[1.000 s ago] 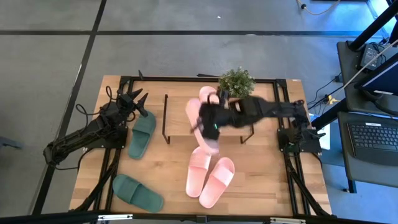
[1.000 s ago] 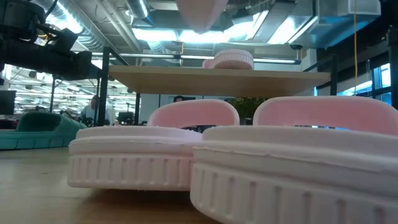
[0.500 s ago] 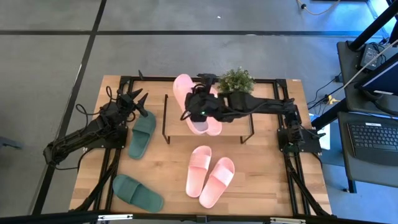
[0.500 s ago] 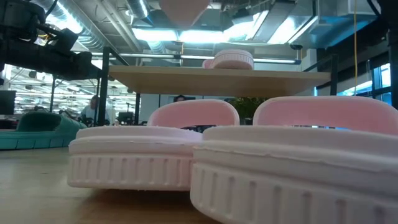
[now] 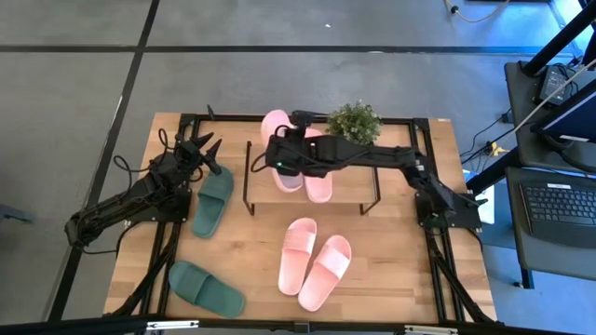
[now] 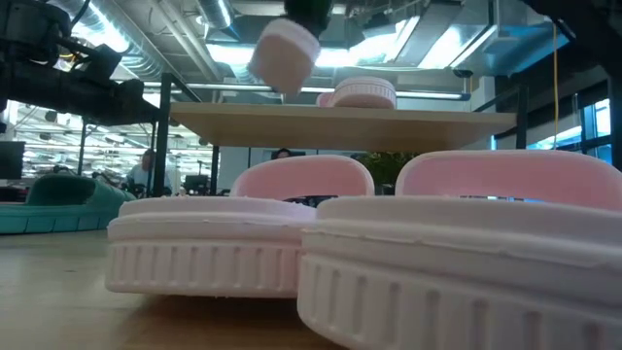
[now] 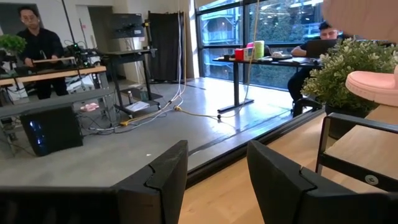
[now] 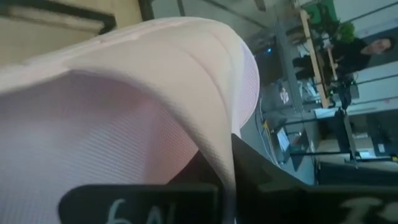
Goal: Pick and place slides into the shelf
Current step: Put the pink slide on the shelf
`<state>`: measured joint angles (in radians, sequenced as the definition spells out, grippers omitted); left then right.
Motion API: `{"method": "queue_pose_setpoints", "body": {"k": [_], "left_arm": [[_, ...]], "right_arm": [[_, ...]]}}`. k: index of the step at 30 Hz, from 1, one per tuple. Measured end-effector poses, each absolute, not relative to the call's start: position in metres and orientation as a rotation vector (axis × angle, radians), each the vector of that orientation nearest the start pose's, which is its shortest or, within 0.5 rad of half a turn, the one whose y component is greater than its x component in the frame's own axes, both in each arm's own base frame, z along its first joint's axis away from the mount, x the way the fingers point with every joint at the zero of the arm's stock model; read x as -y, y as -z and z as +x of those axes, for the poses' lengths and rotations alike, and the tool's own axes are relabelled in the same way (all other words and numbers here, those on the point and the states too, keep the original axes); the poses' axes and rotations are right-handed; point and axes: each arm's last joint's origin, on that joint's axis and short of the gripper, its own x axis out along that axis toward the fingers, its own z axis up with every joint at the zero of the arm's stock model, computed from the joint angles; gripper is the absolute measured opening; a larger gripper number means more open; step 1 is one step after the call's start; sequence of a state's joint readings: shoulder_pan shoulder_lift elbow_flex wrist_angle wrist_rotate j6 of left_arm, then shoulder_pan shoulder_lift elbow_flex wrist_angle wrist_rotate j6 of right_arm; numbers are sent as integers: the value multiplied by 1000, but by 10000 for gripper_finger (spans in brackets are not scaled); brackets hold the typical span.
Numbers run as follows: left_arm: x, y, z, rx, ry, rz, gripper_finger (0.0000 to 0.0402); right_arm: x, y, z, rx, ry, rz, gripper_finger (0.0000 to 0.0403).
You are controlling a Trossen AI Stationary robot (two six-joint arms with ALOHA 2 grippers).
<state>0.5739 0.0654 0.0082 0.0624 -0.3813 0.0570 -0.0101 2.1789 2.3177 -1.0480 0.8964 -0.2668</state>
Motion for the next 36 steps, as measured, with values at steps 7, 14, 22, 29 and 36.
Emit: {"method": "queue_pose_setpoints", "body": {"k": [7, 14, 22, 29, 36], "left_arm": [[-63, -167, 77, -22, -955, 53, 159], [-63, -167, 77, -21, -955, 52, 159], [-63, -167, 77, -21, -955, 52, 159], [-63, -167, 77, -21, -955, 52, 159], [-63, -167, 77, -21, -955, 52, 159]], "right_arm": [[34, -320, 469, -1043, 720, -665, 13], [43, -303, 474, -1092, 721, -673, 13], [56, -297, 473, -1121, 723, -607, 13], [60, -288, 473, -1169, 689, -589, 13], [60, -284, 473, -1181, 681, -573, 13]]}}
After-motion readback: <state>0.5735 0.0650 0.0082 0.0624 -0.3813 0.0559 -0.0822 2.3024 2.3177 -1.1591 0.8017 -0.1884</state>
